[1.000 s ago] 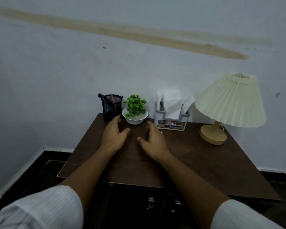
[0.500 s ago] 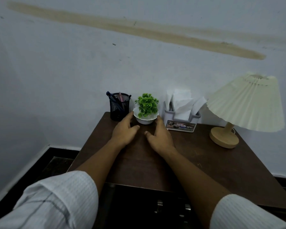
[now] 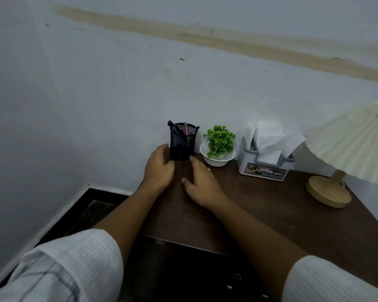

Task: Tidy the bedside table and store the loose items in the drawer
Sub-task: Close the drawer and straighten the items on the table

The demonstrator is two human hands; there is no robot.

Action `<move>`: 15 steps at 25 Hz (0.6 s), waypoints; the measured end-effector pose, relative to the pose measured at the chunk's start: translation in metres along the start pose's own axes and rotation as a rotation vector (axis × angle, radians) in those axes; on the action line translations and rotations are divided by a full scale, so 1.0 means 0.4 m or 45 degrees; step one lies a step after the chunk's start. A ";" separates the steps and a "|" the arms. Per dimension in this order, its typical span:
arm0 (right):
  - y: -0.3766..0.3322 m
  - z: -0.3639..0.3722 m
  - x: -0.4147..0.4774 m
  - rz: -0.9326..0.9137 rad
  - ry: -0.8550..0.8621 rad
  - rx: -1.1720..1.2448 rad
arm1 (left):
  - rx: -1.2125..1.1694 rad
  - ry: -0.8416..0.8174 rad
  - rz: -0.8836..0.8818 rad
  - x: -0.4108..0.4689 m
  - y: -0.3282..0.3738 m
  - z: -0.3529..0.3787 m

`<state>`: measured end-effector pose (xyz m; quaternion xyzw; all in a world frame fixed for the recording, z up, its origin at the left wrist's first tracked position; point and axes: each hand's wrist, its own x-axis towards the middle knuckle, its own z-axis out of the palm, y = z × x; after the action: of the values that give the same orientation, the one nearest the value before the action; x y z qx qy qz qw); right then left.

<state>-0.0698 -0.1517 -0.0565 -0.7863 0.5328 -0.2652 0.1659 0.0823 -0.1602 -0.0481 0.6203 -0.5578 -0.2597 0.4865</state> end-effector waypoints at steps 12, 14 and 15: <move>-0.027 0.049 0.081 0.094 0.034 -0.058 | 0.077 -0.095 0.080 0.040 0.004 0.013; -0.025 0.043 0.080 0.111 0.012 0.004 | 0.060 -0.070 0.076 0.037 0.009 0.013; -0.027 0.031 0.072 0.120 -0.008 0.054 | 0.069 -0.050 0.072 0.026 0.012 0.006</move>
<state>-0.0459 -0.1746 -0.0537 -0.7574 0.5631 -0.2659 0.1964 0.0805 -0.1702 -0.0426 0.6120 -0.5913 -0.2428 0.4657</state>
